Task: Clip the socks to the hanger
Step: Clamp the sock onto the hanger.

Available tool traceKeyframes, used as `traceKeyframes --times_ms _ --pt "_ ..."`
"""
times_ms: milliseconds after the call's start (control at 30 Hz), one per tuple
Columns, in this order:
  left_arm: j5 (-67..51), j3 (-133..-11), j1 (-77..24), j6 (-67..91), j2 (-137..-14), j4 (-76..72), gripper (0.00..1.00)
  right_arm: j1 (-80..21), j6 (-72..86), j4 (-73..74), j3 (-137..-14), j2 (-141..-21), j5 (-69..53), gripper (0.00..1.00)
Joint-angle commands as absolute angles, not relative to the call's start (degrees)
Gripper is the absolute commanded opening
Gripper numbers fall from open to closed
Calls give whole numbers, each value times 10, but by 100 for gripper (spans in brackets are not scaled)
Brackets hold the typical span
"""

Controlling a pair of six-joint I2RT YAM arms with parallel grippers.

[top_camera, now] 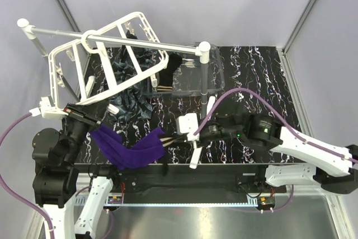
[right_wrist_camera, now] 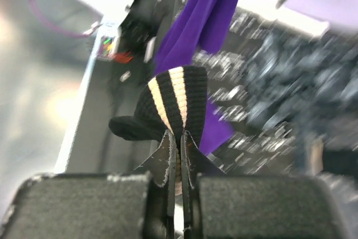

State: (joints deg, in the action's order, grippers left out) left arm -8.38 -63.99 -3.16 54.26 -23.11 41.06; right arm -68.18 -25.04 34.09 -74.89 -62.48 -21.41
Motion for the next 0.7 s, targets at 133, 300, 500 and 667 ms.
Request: traceKeyframes --times_ms 133,300,500,667 --pt "-104 -658 -33 555 -239 388 0 -758 -434 135 -757 -702 -66 0" --pt "-116 -656 -33 562 -238 387 0 -762 -550 32 -725 -731 -49 0" --pt "-124 -663 -33 566 -240 388 0 -761 -667 -25 -719 -762 -97 0" --pt "-127 -670 -33 567 -239 393 0 -762 -693 -65 -714 -775 -120 0"
